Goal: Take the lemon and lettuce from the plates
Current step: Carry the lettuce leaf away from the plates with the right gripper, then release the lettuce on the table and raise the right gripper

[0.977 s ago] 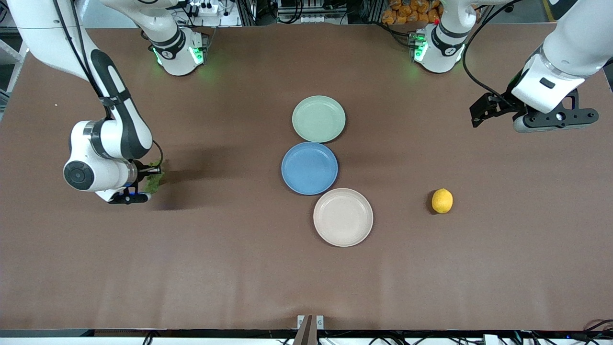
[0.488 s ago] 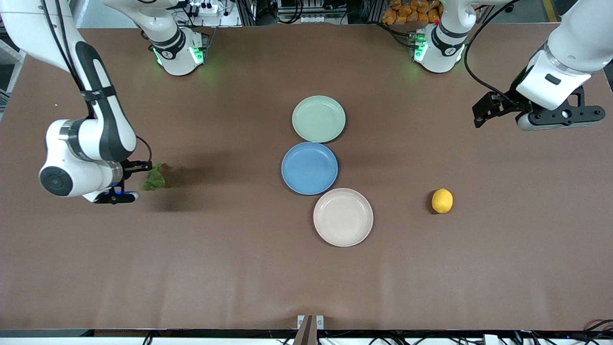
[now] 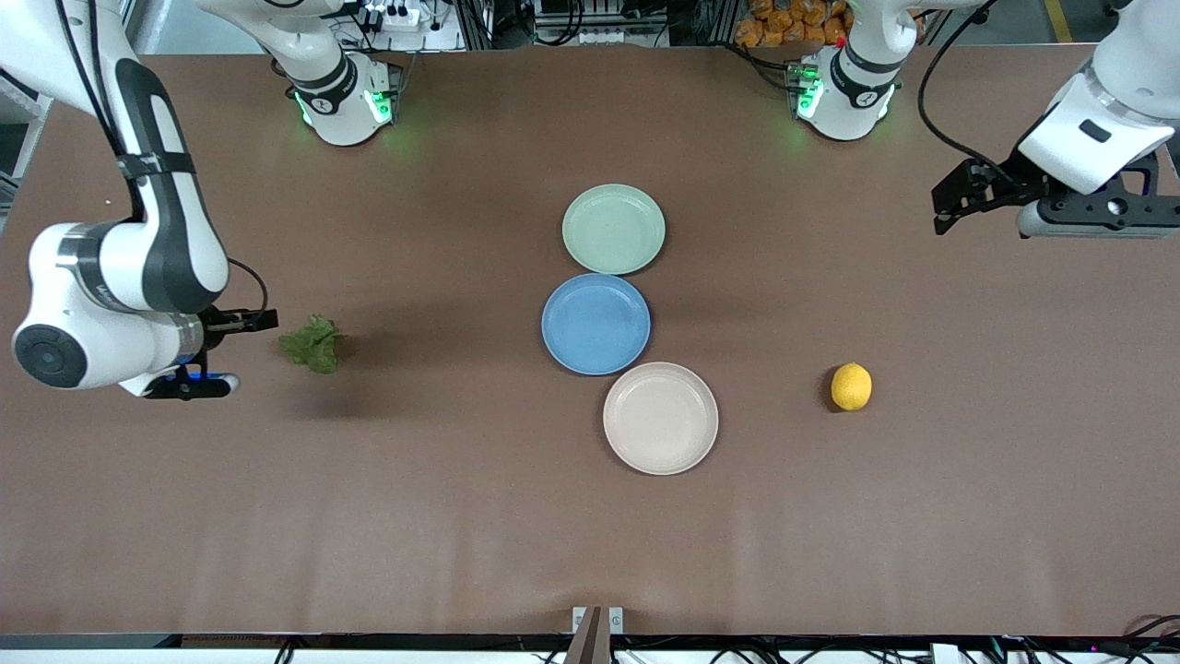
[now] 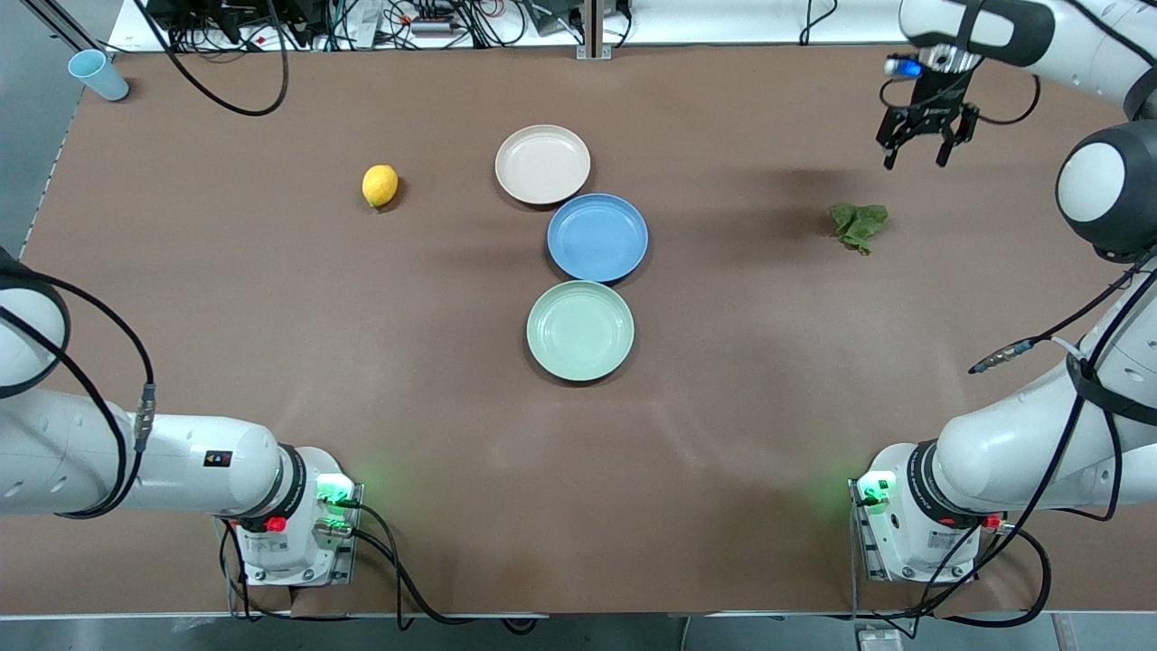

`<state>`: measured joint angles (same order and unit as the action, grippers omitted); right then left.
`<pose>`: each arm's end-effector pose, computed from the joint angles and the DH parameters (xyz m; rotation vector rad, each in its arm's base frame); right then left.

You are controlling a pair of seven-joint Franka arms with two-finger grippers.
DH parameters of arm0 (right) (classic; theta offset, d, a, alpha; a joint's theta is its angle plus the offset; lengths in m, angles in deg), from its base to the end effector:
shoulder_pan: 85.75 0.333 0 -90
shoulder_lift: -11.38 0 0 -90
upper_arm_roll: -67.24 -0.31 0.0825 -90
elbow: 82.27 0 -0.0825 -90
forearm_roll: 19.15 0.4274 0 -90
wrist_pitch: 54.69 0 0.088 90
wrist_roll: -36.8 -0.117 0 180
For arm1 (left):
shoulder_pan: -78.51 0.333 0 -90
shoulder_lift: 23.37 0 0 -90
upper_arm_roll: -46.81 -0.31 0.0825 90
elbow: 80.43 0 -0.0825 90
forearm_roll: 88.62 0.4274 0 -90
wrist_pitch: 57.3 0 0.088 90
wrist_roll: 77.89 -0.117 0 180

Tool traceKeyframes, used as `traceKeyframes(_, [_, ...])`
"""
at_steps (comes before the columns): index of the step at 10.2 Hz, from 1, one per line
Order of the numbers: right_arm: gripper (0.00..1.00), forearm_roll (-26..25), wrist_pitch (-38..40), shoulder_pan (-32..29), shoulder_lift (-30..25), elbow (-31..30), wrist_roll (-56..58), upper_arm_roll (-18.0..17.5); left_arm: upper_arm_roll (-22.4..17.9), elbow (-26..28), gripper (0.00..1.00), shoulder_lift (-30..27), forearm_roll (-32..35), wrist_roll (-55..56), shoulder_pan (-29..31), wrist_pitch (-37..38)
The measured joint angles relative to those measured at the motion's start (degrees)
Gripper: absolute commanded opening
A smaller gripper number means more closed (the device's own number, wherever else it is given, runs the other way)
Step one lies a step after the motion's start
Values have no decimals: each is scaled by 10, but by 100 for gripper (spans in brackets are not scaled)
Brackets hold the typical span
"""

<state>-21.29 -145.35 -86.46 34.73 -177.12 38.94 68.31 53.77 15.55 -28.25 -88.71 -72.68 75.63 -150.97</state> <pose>0.6378 -0.0233 0.3114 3.0242 0.0236 -0.7430 0.5691 -0.1015 0.6099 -3.1354 0.1263 -0.0706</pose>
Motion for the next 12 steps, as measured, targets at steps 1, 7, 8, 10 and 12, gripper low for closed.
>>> traceKeyframes(1, [100,0,27,0,-2,27,0,-1,-1,-3,100,0,0,-9,5,3])
traceKeyframes(7, [100,0,178,0,-26,152,0,-7,-2,-7,100,2,0,-15,23,10])
traceKeyframes(8, [100,0,185,2,-47,157,0,-8,-2,-9,100,2,0,-15,31,10])
traceKeyframes(10, [100,0,194,8,-90,156,0,-13,-2,-16,100,6,0,-17,35,32])
traceKeyframes(12, [100,2,178,17,-124,131,0,-15,-1,-21,100,9,0,-17,29,51])
